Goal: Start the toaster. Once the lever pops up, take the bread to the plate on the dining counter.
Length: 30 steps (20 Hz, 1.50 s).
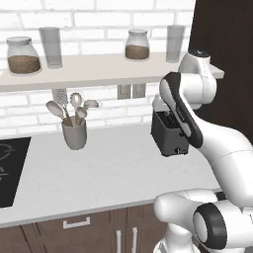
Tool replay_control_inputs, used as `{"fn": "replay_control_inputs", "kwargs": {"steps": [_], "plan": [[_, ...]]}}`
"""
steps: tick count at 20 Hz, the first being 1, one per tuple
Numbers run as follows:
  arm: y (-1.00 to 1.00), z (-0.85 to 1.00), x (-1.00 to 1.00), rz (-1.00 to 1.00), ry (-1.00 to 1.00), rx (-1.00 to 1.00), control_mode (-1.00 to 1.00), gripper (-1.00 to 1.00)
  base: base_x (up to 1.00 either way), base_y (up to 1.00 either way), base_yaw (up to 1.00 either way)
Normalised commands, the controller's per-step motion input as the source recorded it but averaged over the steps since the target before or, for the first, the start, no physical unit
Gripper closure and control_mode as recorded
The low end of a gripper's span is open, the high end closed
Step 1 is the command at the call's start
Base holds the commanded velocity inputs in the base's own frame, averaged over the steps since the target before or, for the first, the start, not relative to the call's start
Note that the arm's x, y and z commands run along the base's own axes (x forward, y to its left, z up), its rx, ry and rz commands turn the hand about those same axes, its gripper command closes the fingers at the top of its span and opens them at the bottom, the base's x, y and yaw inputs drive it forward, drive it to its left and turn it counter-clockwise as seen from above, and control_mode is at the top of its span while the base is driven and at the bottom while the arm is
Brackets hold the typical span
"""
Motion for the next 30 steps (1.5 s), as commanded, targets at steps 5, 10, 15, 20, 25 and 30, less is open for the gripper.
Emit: {"fn": "replay_control_inputs", "kwargs": {"steps": [5,10,15,20,25,30], "plan": [[-0.23,-0.17,-0.26,0.00,0.00,0.00,-1.00,-1.00,0.00,0.00,0.00],[-0.69,-0.57,-0.48,0.00,-0.07,0.00,-1.00,-1.00,0.00,0.00,0.00],[-0.78,-0.73,0.02,0.00,-0.12,0.00,-1.00,-1.00,0.00,0.00,0.00],[-0.30,-0.28,0.58,0.00,-0.10,0.00,-1.00,-1.00,0.00,0.00,0.00],[-0.16,-0.02,0.83,0.00,0.00,0.00,-1.00,-1.00,0.00,0.00,0.00],[-0.11,0.00,0.47,0.00,0.02,0.00,-1.00,-1.00,0.00,0.00,0.00]]}}
